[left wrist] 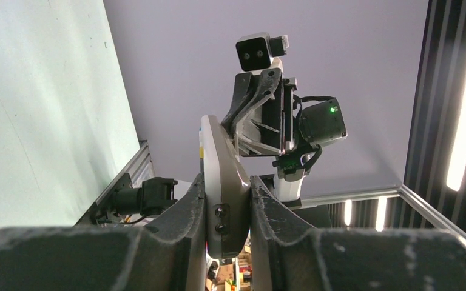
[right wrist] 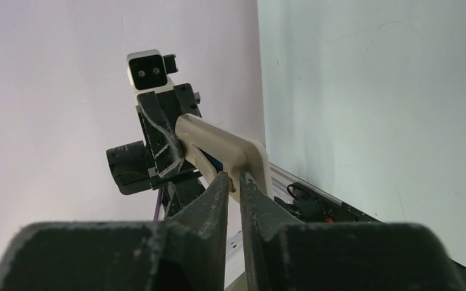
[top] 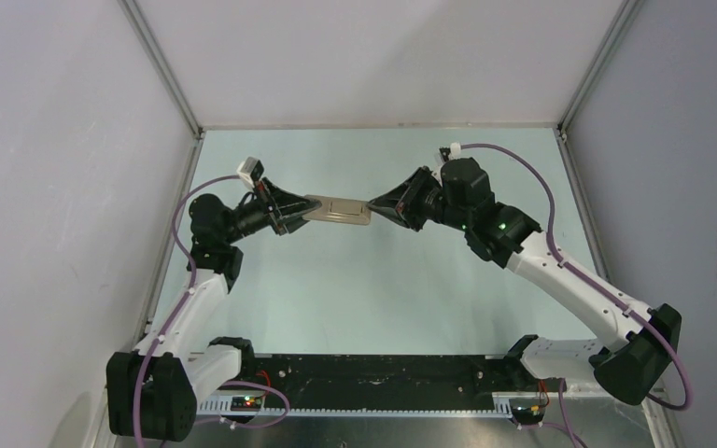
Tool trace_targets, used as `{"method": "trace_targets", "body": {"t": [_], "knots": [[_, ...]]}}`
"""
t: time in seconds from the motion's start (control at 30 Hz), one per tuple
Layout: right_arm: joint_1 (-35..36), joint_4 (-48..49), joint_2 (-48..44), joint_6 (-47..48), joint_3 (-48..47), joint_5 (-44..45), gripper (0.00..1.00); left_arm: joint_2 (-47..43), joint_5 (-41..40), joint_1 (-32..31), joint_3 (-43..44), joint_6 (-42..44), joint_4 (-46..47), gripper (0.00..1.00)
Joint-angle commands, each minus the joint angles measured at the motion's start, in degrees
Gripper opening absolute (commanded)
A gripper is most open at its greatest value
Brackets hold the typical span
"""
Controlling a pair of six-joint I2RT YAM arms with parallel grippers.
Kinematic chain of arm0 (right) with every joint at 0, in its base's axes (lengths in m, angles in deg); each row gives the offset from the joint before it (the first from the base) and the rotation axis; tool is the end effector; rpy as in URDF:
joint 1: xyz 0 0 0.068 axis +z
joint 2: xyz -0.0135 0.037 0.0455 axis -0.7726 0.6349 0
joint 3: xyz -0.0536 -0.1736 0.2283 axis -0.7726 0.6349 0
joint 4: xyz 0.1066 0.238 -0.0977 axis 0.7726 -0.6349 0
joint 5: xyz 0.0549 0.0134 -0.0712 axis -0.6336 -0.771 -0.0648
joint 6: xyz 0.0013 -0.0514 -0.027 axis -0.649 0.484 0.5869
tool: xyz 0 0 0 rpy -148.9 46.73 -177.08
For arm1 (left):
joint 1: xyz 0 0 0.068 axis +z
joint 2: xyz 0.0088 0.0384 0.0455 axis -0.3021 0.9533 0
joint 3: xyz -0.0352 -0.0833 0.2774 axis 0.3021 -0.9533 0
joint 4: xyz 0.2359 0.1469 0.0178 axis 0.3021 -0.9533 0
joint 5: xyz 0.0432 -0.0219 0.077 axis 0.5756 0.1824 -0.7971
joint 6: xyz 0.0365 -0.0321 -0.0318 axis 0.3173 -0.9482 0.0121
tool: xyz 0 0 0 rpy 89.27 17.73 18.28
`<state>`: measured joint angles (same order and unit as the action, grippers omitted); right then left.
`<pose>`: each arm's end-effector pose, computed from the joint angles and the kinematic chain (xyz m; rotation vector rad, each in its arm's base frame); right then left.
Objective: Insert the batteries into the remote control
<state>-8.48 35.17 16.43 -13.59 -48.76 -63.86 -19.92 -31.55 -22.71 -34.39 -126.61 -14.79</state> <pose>0.2155 0.2043 0.3950 0.4567 2.1599 1.4342 0.2270 -0.0555 0.3175 -0.3646 1.8616 -1.9614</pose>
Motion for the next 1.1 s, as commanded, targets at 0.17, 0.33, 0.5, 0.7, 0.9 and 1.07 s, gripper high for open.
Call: {"method": "trace_targets", "body": {"t": [0.17,0.33,0.5,0.7,0.9,1.07], "knots": [[-0.5,-3.0,-1.5,1.9,0.0,2.3,0.22,-0.8,1.4,-0.5,0.7,-0.2,3.6,0.00],[-0.5,-1.7,-3.3,3.9,-0.1,3.2,0.34,-0.6,1.9,-0.5,0.0,1.6,3.6,0.00],[-0.2,-2.4,-4.7,7.3,-0.1,3.8,0.35,-0.2,2.7,-0.6,-0.2,3.5,3.6,0.00],[2.7,-4.6,-5.7,12.2,-0.1,5.8,0.35,1.0,5.5,-0.6,-1.0,7.2,3.6,0.00],[5.1,-8.4,-4.8,14.4,-1.6,5.7,0.38,1.4,7.4,-1.0,-2.9,11.0,3.6,0.00],[5.3,-10.3,-4.4,14.0,-1.6,5.5,0.40,1.9,7.4,-1.1,-3.5,11.1,3.6,0.00]]}}
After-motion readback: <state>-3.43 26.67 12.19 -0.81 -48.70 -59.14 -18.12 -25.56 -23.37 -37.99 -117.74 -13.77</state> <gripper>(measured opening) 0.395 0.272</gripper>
